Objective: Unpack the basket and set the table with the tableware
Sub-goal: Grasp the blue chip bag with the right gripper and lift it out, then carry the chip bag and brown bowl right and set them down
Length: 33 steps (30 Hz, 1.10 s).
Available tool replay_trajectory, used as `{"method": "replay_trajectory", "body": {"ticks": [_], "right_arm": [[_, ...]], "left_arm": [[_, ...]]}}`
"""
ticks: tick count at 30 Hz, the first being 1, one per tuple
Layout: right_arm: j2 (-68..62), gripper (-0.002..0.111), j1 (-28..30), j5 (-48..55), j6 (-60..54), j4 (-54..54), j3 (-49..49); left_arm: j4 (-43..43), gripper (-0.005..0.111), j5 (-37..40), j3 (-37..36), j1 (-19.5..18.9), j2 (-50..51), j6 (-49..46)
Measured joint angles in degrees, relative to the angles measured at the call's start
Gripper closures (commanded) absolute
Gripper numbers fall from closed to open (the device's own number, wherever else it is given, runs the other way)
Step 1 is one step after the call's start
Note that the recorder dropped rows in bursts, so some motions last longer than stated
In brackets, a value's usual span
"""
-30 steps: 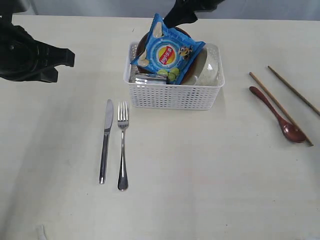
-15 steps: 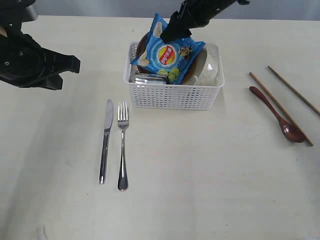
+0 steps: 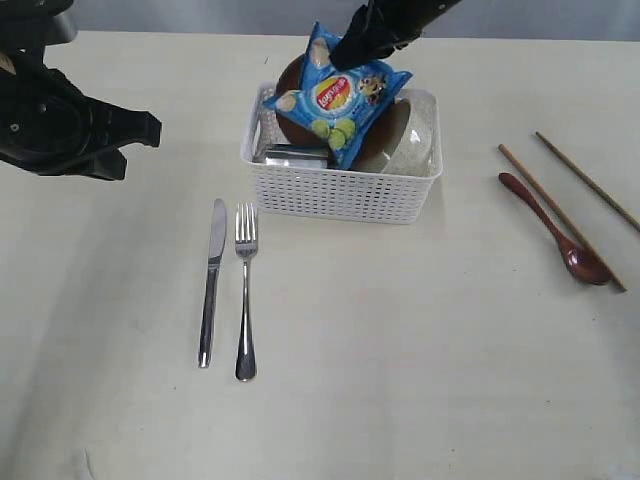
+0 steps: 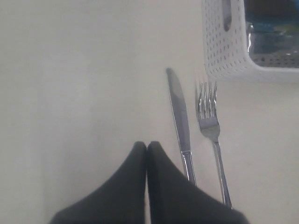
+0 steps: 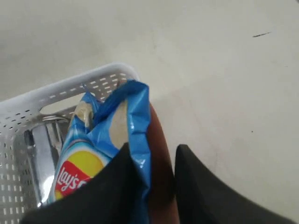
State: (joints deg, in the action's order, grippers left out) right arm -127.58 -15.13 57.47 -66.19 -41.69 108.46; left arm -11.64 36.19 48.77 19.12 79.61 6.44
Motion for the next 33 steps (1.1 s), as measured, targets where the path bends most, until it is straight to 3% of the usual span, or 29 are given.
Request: {"method": "replay_trajectory", "body": {"ticks": [10,18,33], "right_arm": [[5.05,0.109,0.00,-1.33,1.83,0.32,0.00],[10.21,0.109,1.03,-4.43,11.33,8.08,0.00],[13.39,0.109,16.50,-4.28,17.66,0.80,-3.12]], "left_arm": [[0.00,0.107,0.00,0.00,0.00,0.00,0.00],[0.00,0.107,0.00,0.00,0.00,0.00,0.00],[0.00,0.107,0.00,0.00,0.00,0.00,-1.05]]}}
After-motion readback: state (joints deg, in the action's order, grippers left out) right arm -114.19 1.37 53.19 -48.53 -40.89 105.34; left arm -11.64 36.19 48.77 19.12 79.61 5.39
